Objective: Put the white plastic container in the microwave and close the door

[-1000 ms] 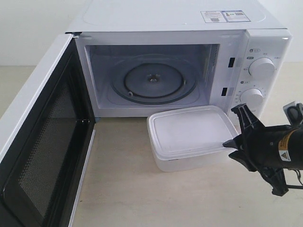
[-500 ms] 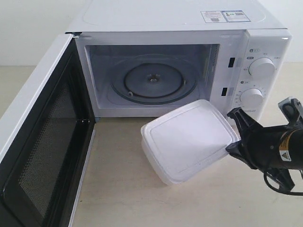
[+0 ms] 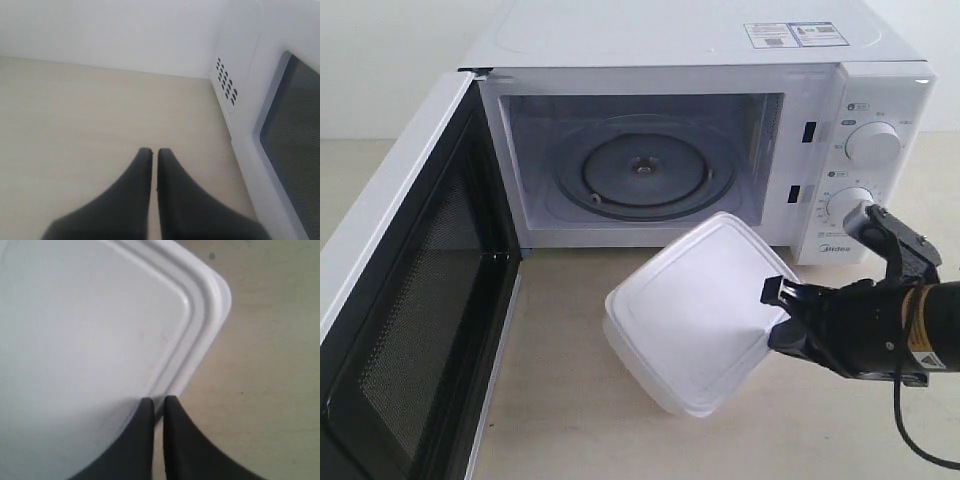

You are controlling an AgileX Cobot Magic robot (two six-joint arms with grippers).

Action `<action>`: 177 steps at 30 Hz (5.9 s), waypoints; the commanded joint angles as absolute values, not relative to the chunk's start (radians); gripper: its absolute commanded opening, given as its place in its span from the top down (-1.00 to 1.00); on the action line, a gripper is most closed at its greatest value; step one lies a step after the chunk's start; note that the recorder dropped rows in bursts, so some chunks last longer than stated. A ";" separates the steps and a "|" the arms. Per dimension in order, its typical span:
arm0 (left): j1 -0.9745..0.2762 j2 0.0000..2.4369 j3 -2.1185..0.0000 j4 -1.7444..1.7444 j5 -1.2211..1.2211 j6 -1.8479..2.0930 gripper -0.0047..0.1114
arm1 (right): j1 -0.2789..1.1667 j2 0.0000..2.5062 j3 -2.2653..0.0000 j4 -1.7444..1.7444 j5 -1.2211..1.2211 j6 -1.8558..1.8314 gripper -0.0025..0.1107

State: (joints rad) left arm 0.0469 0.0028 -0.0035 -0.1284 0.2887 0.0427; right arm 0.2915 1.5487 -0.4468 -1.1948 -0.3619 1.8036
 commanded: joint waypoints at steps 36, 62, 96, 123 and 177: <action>0.049 0.000 0.000 -0.123 0.287 0.047 0.84 | 0.288 1.627 -0.442 -1.079 -0.662 2.098 0.17; 0.049 0.000 0.000 -0.123 0.287 0.047 0.84 | 0.288 1.711 -0.465 -0.926 -0.662 2.006 0.17; 0.049 0.000 0.000 -0.123 0.287 0.047 0.84 | 0.288 1.711 -0.479 -0.927 -0.642 1.973 0.96; 0.049 0.000 0.000 -0.123 0.287 0.047 0.84 | 0.288 1.707 -0.498 -0.730 -0.899 1.804 0.96; 0.049 0.000 0.000 -0.123 0.287 0.047 0.84 | 0.411 1.987 -1.133 -0.581 -0.454 1.796 0.95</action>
